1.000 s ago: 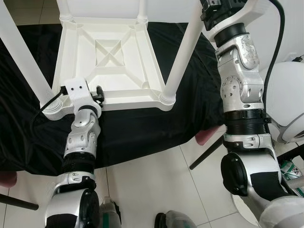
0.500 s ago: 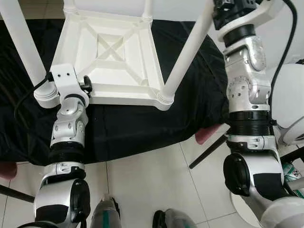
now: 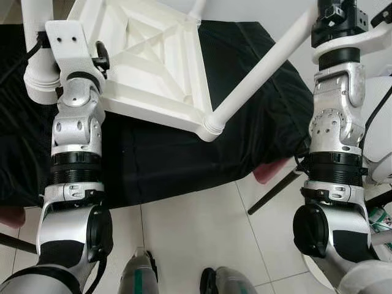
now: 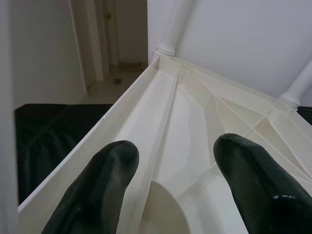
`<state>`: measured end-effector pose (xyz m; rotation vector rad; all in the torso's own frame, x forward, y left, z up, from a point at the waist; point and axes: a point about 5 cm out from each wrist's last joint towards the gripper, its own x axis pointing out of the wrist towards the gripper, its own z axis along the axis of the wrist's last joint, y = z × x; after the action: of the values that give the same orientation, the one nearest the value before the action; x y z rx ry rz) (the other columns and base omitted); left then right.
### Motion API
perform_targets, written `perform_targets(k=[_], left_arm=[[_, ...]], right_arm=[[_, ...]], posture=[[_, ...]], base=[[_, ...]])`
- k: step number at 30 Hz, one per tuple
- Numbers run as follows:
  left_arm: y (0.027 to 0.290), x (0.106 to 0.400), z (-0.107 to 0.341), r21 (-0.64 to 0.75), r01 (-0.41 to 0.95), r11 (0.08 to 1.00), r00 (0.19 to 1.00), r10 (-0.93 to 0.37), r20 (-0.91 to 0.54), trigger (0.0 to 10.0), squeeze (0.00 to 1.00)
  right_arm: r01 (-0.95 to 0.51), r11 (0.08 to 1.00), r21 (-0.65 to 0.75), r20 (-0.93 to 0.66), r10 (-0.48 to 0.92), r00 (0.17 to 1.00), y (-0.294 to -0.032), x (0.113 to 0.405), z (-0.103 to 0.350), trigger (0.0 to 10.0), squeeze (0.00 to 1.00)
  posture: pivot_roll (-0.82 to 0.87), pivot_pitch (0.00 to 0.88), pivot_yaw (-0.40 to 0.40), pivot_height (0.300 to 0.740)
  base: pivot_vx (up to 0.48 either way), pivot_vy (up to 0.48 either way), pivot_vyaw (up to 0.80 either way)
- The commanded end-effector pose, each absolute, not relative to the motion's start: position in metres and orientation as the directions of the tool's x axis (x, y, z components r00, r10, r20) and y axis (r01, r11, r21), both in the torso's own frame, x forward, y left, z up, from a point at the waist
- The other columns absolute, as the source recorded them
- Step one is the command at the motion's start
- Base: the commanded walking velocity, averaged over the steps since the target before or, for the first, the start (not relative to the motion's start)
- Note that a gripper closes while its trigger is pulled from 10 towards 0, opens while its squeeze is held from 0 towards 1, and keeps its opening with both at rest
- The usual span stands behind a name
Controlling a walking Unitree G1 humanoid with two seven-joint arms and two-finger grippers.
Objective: Building children table
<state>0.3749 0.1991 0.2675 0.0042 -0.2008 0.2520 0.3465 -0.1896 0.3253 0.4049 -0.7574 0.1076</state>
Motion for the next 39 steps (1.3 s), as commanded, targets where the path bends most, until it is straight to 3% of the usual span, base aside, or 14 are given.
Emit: perform_targets(k=[1,6,8,11,14,19,27,28,31,32,39], left_arm=[[0.230,0.360,0.317,-0.104,-0.456,0.884,0.816,0.462,0.348,10.0,0.00],[0.194,0.364,0.363,-0.081,-0.255,0.963,0.861,0.265,0.435,10.0,0.00],[0.194,0.364,0.363,-0.081,-0.255,0.963,0.861,0.265,0.435,10.0,0.00],[0.160,0.367,0.399,-0.081,-0.041,0.996,0.877,0.074,0.474,10.0,0.00],[0.147,0.366,0.411,-0.031,0.009,0.999,0.873,0.007,0.488,10.0,0.00],[0.109,0.369,0.411,0.016,0.174,0.985,0.892,-0.164,0.422,10.0,0.00],[0.093,0.374,0.404,0.043,0.236,0.971,0.905,-0.235,0.355,10.0,0.00],[0.084,0.374,0.402,0.024,0.323,0.946,0.895,-0.314,0.316,10.0,0.00],[0.080,0.374,0.401,0.027,0.356,0.934,0.889,-0.347,0.298,10.0,0.00],[0.075,0.374,0.396,0.030,0.388,0.921,0.885,-0.382,0.268,10.0,0.00],[0.064,0.371,0.385,0.065,0.455,0.888,0.865,-0.458,0.207,10.0,0.00]], right_arm=[[0.041,0.906,0.422,0.548,-0.291,0.784,-0.243,0.346,0.287,0.0,0.00],[0.122,0.844,0.523,0.326,-0.330,0.886,-0.240,0.363,0.228,0.0,0.00],[0.122,0.844,0.523,0.326,-0.330,0.886,-0.240,0.363,0.228,0.0,0.00],[0.142,0.830,0.539,0.223,-0.303,0.926,-0.225,0.370,0.201,0.0,0.00],[0.126,0.837,0.533,0.217,-0.279,0.935,-0.219,0.372,0.196,0.0,0.00],[0.154,0.832,0.533,0.174,-0.286,0.942,-0.220,0.375,0.186,0.0,0.00],[0.225,0.822,0.523,0.084,-0.312,0.946,-0.228,0.375,0.166,0.0,0.00],[0.247,0.820,0.517,0.046,-0.315,0.948,-0.230,0.374,0.157,0.0,0.00],[0.250,0.818,0.517,0.032,-0.311,0.950,-0.229,0.374,0.153,0.0,0.00],[0.241,0.818,0.523,0.016,-0.292,0.956,-0.226,0.374,0.149,10.0,0.00],[0.236,0.798,0.554,-0.022,-0.270,0.963,-0.222,0.377,0.144,10.0,0.00]], posture=[[-0.04,0.061,0.000,0.740],[-0.02,0.072,-0.009,0.740],[-0.02,0.072,-0.009,0.740],[0.00,0.076,-0.011,0.740],[0.01,0.076,-0.008,0.740],[0.02,0.080,0.007,0.740],[0.02,0.087,0.015,0.740],[0.03,0.090,0.024,0.740],[0.03,0.091,0.024,0.740],[0.03,0.090,0.029,0.740],[0.03,0.089,0.032,0.740]], base=[[0.000,0.000,0.00],[0.000,0.000,0.00],[0.000,0.000,0.00],[0.000,0.000,0.00],[0.000,0.000,0.00],[0.000,0.000,0.00],[0.000,0.000,0.00],[0.000,0.000,0.00],[0.000,0.000,0.00],[0.000,0.000,0.00],[0.000,0.000,0.00]])
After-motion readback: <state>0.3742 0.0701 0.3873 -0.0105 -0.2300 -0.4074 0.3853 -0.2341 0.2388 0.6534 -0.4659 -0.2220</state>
